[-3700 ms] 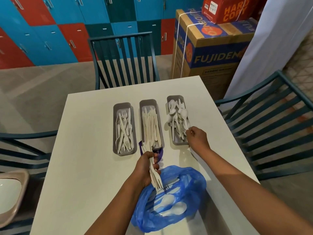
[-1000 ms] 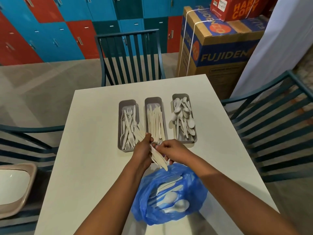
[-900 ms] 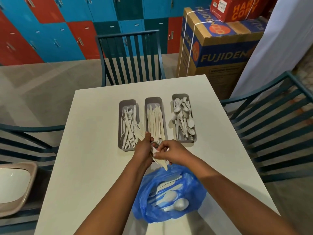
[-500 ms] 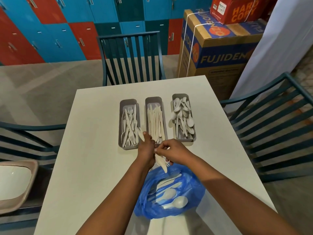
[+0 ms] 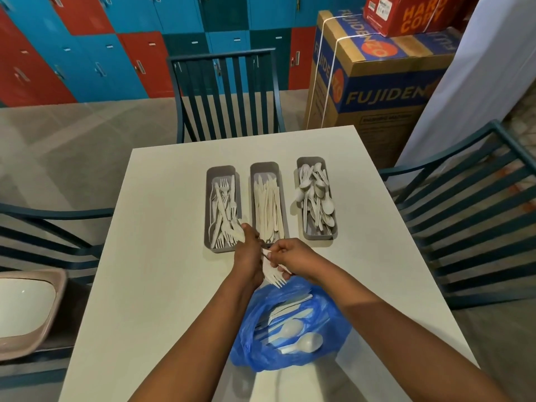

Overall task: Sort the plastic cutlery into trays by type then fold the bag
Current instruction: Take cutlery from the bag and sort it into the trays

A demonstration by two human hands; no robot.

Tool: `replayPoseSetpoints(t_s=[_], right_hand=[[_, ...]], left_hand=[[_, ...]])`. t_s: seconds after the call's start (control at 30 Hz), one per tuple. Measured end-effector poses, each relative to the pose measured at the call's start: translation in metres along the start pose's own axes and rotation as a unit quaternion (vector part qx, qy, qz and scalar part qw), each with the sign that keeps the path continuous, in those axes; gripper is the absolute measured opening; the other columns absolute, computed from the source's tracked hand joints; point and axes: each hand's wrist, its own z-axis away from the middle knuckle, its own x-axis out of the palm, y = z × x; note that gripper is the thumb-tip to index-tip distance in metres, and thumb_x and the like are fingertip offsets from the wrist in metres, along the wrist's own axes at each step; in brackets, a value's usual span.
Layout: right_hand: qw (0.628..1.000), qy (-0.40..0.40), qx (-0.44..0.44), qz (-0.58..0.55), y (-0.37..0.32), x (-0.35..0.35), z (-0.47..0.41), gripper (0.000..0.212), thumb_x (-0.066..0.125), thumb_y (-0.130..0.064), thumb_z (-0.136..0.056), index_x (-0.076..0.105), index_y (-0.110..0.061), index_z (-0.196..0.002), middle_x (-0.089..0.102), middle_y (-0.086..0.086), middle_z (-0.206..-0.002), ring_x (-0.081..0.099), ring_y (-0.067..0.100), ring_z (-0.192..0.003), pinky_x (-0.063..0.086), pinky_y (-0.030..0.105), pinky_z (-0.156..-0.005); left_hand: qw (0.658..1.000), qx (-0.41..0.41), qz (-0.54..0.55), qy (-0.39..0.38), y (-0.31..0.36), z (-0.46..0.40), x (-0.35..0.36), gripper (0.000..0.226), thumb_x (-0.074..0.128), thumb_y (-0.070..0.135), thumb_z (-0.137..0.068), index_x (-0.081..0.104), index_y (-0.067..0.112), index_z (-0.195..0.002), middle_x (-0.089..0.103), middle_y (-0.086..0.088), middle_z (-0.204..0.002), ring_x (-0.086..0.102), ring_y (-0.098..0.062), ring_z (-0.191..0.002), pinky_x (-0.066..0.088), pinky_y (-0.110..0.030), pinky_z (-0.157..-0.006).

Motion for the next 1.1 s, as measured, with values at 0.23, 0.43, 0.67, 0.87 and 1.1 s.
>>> replayPoseSetpoints(t_s=[0.23, 0.43, 0.67, 0.87, 1.1], right_hand=[[0.995, 0.093, -0.004, 0.034, 0.001, 0.013, -0.009, 0.027, 0.037, -0.007, -0.093, 0.042, -0.017, -0.069, 0.044, 0.001, -0.067, 0.038, 0.013, -0.059, 0.027, 0.025, -0.051], [0.978, 0.148, -0.047, 0.137, -0.001, -0.012, -0.02, 0.024, 0.035, -0.007, -0.096, 0.042, -0.014, -0.074, 0.043, 0.0, -0.071, 0.041, 0.017, -0.066, 0.029, 0.028, -0.055], [0.984, 0.165, 0.059, 0.033, -0.004, -0.034, -0.047, 0.038, 0.029, 0.006, -0.087, 0.047, -0.021, -0.106, 0.046, 0.005, -0.075, 0.041, 0.018, -0.058, 0.034, 0.03, -0.051], [0.977, 0.212, 0.012, 0.033, -0.017, -0.032, -0.082, 0.034, 0.035, 0.005, -0.085, 0.059, -0.018, -0.092, 0.056, 0.008, -0.095, 0.046, 0.013, -0.061, 0.036, 0.024, -0.05], [0.978, 0.084, 0.022, 0.187, -0.015, -0.03, -0.101, 0.042, 0.047, -0.019, -0.095, 0.045, -0.016, -0.137, 0.051, 0.013, -0.137, 0.054, 0.021, -0.106, 0.044, 0.025, -0.078]], left_hand=[[0.999, -0.005, 0.03, -0.015, 0.001, -0.004, 0.003, 0.055, 0.029, 0.057, -0.094, 0.053, 0.011, -0.112, 0.06, -0.01, -0.1, 0.061, -0.022, -0.084, 0.05, -0.029, -0.066], [0.997, -0.006, 0.077, 0.028, 0.016, -0.023, -0.016, 0.044, 0.028, 0.049, -0.099, 0.042, 0.018, -0.072, 0.039, 0.006, -0.04, 0.037, -0.008, -0.031, 0.035, -0.014, -0.037], [0.994, -0.071, 0.084, -0.001, 0.027, -0.027, -0.026, 0.031, 0.035, 0.014, -0.095, 0.036, 0.018, -0.064, 0.032, 0.003, -0.048, 0.031, -0.007, -0.029, 0.028, -0.01, -0.035], [0.987, -0.098, 0.113, -0.055, 0.024, -0.025, -0.028, 0.024, 0.032, 0.009, -0.093, 0.041, 0.017, -0.072, 0.037, 0.006, -0.039, 0.032, -0.008, -0.03, 0.028, -0.01, -0.036], [0.987, -0.104, 0.103, -0.06, 0.022, -0.025, -0.036, 0.028, 0.032, 0.012, -0.097, 0.04, 0.017, -0.07, 0.036, 0.006, -0.039, 0.031, -0.008, -0.031, 0.026, -0.015, -0.038]])
